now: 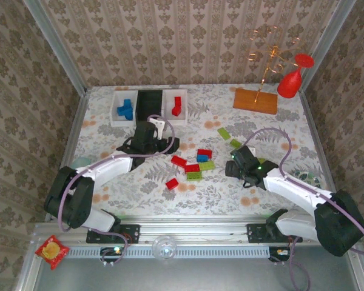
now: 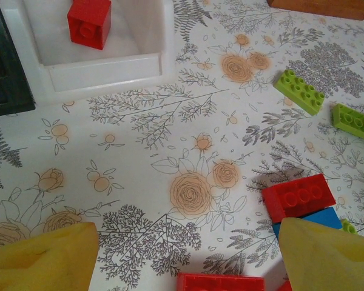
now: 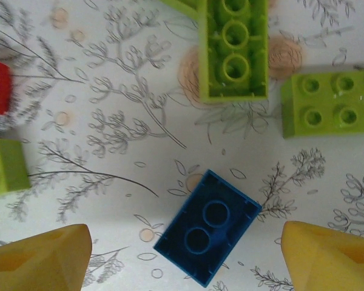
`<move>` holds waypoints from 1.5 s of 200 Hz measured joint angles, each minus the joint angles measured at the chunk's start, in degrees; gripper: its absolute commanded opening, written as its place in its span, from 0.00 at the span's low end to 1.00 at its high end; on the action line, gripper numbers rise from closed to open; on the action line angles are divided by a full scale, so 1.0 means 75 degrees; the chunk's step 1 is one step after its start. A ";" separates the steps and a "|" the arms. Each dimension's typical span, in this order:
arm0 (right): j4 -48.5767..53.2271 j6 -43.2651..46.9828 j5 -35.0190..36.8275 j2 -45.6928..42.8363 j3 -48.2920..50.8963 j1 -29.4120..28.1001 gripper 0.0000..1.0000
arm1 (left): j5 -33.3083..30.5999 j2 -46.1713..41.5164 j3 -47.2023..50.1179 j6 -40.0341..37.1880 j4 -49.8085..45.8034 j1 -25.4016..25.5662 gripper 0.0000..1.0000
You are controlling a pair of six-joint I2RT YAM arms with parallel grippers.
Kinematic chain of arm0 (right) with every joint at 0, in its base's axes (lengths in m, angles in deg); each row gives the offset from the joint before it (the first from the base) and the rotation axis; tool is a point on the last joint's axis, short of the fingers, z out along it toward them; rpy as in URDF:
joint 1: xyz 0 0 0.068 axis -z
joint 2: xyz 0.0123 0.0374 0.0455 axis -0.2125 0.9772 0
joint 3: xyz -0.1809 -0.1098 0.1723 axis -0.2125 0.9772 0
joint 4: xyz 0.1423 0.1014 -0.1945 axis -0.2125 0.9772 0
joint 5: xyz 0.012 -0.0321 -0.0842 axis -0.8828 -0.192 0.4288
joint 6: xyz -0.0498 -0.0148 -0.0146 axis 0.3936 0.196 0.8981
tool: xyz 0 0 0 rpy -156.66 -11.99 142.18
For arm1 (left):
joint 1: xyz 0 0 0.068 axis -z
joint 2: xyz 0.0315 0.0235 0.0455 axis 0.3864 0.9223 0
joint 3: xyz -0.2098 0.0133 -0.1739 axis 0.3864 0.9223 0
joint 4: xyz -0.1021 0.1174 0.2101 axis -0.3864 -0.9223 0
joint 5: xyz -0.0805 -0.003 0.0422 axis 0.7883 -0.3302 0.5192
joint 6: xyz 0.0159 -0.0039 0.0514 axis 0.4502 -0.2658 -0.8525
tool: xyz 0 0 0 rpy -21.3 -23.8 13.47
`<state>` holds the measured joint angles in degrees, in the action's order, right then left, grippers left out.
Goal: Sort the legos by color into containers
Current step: Pick up the lego from the bottom-right of the table, then place the lego at the middle-left of the table.
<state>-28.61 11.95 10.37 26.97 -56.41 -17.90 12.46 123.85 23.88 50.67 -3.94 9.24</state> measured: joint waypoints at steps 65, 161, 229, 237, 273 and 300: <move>-0.0618 -0.0507 0.0198 0.0962 0.0099 -0.0015 0.68 | 0.0006 -0.0256 0.0219 0.0000 0.0137 0.0000 0.79; -0.0898 -0.0434 0.0376 0.1440 0.0023 -0.0099 0.45 | -0.0029 -0.0560 0.0303 -0.0003 0.0213 0.0000 0.79; -0.0953 0.0085 0.0230 0.1804 -0.0393 -0.0041 0.29 | -0.0239 -0.0857 0.0519 -0.0003 0.0262 -0.0026 0.79; -0.0994 0.0166 0.0102 0.1795 -0.0446 -0.0029 0.29 | -0.0271 -0.0860 0.0554 -0.0003 0.0265 -0.0035 0.79; -0.1600 0.0519 -0.0635 0.1679 -0.0962 -0.0198 0.31 | -0.0463 -0.0988 0.0828 0.0187 0.0280 -0.0417 0.79; -0.2442 0.0600 -0.0959 0.2168 -0.2302 -0.0726 0.31 | -0.0600 -0.1268 0.1227 0.0545 0.0367 -0.1384 0.80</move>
<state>-46.92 16.45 3.17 43.24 -73.68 -23.34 7.96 114.35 33.08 54.76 -1.18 -1.15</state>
